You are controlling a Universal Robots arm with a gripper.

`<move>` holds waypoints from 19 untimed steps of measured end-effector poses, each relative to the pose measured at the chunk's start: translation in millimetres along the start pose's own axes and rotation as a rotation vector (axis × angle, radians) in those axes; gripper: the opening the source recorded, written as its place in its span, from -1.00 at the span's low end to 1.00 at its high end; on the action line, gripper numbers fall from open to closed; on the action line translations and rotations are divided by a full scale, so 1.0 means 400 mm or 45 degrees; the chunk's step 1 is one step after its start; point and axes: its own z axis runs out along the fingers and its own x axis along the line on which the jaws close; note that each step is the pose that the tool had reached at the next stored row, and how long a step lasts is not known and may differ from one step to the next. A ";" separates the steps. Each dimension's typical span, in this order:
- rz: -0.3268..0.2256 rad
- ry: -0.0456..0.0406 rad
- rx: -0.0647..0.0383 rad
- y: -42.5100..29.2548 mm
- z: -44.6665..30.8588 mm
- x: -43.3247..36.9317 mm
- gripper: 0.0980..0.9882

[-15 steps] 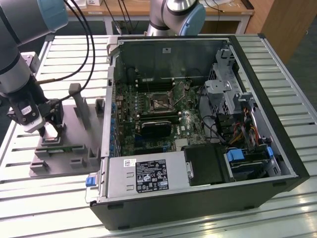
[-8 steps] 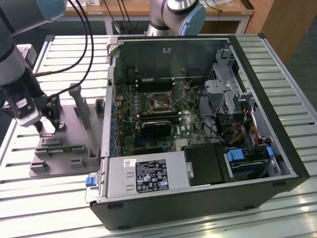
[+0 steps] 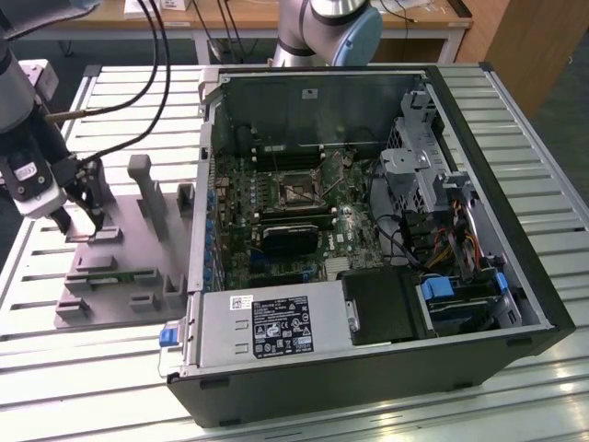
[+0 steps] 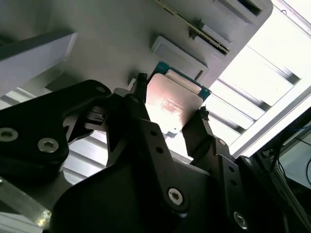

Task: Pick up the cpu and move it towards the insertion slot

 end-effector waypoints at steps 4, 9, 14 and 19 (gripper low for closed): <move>0.000 0.000 0.000 0.002 -0.035 -0.001 0.00; 0.000 -0.002 0.000 0.004 -0.079 -0.003 0.00; 0.000 -0.004 0.000 0.006 -0.125 -0.005 0.00; 0.000 -0.006 0.000 0.008 -0.174 -0.007 0.00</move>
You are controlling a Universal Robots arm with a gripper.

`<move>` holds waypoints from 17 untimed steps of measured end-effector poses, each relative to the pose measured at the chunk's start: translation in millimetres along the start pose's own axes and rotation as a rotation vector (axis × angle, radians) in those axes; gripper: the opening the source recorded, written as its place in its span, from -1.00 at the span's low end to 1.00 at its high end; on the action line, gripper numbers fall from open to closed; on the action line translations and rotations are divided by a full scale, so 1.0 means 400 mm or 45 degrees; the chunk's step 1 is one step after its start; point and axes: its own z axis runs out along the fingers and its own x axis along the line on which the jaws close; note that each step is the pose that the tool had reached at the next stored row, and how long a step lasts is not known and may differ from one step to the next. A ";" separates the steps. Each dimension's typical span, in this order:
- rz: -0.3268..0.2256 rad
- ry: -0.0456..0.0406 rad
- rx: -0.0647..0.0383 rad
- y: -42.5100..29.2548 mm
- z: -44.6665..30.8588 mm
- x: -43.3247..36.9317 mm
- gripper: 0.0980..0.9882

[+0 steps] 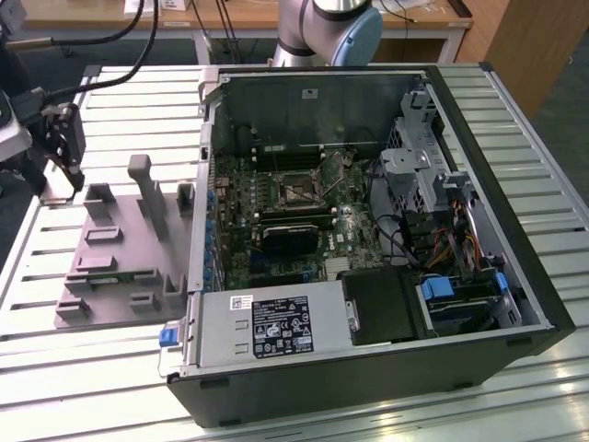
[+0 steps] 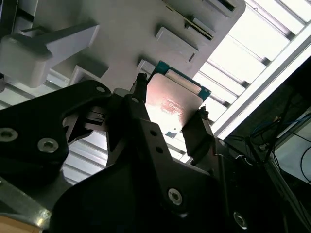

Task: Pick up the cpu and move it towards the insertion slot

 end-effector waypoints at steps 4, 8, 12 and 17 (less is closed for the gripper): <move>0.000 -0.001 0.000 0.002 -0.034 -0.001 0.00; 0.000 -0.002 0.000 0.003 -0.068 -0.003 0.00; 0.000 -0.003 0.000 0.005 -0.102 -0.004 0.00; 0.000 -0.004 0.000 0.007 -0.145 -0.006 0.00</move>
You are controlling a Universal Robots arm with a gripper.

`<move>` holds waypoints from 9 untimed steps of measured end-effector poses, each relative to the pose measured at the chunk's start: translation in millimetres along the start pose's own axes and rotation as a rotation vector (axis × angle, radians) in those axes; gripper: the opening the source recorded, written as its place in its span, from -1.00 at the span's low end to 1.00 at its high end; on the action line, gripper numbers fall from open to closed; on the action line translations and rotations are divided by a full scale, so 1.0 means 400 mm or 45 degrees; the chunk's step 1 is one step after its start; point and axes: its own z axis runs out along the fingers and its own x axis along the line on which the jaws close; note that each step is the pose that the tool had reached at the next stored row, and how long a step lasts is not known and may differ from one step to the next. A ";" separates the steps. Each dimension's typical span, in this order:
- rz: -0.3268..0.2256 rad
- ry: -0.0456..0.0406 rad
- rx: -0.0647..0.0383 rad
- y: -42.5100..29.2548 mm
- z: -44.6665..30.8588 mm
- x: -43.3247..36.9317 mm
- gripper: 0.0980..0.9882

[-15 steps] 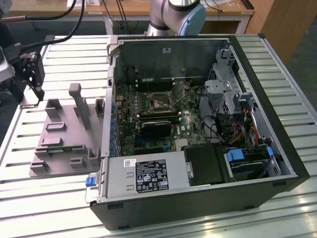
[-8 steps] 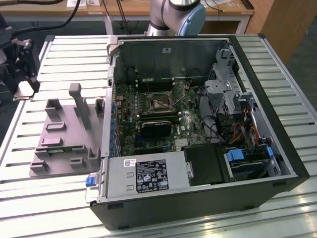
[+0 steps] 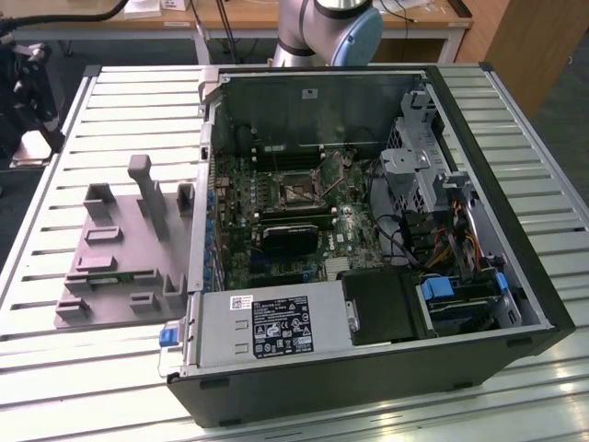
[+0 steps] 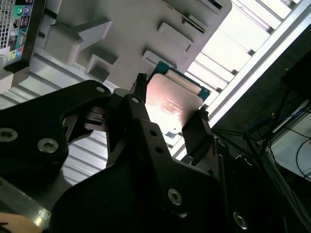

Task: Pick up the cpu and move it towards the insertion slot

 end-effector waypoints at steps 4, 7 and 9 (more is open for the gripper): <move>0.000 -0.001 0.000 0.002 -0.033 -0.001 0.00; 0.000 -0.001 0.000 0.002 -0.051 -0.002 0.00; 0.000 -0.001 0.000 0.003 -0.063 -0.003 0.00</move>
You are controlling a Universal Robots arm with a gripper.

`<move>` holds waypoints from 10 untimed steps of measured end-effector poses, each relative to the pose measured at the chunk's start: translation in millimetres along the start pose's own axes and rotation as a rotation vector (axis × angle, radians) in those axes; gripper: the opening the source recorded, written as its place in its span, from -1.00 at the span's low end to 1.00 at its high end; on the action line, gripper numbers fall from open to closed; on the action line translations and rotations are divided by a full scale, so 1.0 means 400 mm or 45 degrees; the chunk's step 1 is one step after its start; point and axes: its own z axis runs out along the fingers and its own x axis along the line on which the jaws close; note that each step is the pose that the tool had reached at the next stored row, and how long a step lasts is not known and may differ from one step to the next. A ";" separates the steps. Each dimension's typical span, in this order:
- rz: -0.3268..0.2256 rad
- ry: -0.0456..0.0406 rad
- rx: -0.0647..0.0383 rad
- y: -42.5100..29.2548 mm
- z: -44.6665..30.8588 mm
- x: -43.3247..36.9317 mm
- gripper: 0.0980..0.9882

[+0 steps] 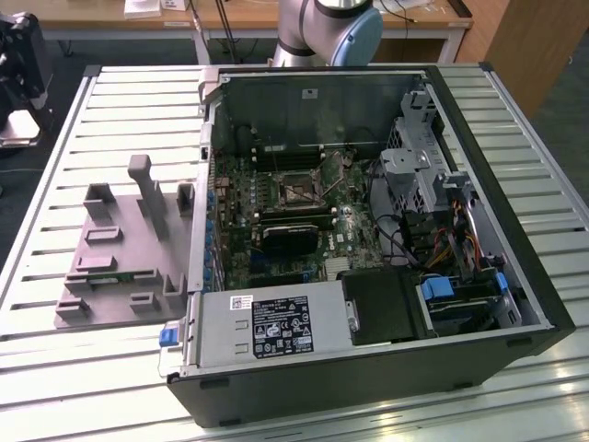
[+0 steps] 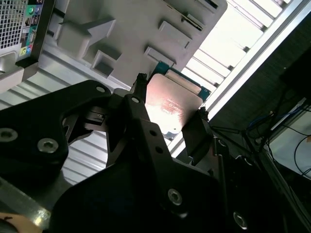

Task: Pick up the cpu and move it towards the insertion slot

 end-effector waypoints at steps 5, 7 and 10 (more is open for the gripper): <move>0.000 0.000 0.000 0.000 -0.009 0.000 0.00; 0.000 0.000 0.000 0.001 -0.010 0.000 0.00; 0.000 0.000 0.000 0.001 -0.010 -0.004 0.00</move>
